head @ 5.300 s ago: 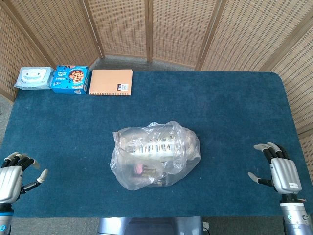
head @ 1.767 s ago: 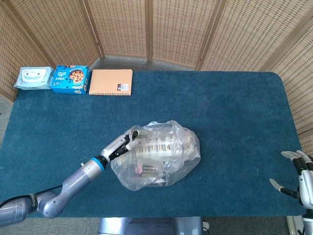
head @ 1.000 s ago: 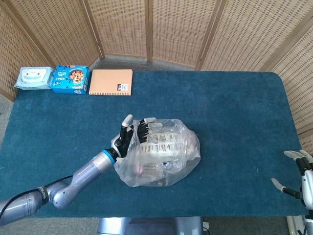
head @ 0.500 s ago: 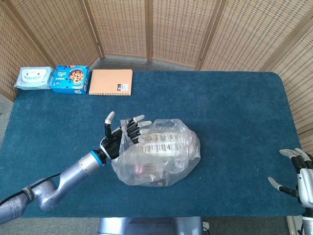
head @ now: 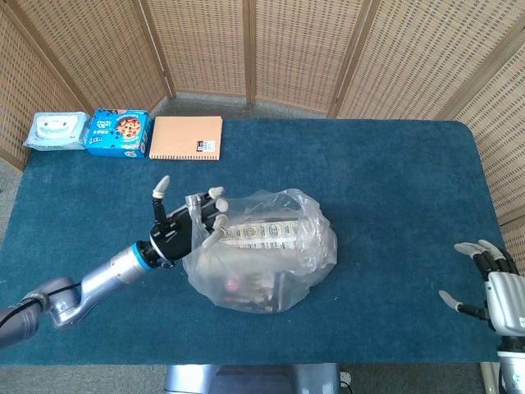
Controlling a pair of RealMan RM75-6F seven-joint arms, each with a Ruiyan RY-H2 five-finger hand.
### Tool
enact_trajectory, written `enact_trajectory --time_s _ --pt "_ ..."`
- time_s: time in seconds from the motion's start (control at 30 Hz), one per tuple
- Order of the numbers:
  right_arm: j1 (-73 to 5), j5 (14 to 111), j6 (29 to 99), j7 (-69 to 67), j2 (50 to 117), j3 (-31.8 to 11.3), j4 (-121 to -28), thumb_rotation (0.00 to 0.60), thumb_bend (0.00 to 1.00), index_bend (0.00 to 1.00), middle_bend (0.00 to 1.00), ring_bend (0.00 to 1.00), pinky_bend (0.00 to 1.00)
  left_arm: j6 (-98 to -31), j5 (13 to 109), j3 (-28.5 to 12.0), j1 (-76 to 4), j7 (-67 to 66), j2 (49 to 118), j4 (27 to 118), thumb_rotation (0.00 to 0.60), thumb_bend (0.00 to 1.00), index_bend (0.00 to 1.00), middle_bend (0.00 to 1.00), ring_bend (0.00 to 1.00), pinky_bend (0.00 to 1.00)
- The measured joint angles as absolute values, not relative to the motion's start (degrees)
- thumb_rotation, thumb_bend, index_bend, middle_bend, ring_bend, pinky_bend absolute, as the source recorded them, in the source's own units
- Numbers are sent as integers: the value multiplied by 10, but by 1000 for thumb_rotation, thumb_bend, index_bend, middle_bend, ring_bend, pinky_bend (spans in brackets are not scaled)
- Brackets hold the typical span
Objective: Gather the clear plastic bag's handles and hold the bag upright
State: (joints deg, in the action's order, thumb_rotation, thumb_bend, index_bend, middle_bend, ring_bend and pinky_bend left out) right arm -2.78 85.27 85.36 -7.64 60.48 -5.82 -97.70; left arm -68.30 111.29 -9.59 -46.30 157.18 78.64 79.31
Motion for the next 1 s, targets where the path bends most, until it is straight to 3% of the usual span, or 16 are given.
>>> enact_trajectory --time_s 0.27,1.0 --pt "-60 866 839 -116 623 -76 -941 546 146 225 251 137 107 -692 1089 -62 -493 1541 768 815 0 194 289 402 486 630" --pt "-212 911 792 -183 791 -129 -748 545 79 224 249 136 104 -724 1055 -9 -541 1509 741 851 0 193 290 402 486 630"
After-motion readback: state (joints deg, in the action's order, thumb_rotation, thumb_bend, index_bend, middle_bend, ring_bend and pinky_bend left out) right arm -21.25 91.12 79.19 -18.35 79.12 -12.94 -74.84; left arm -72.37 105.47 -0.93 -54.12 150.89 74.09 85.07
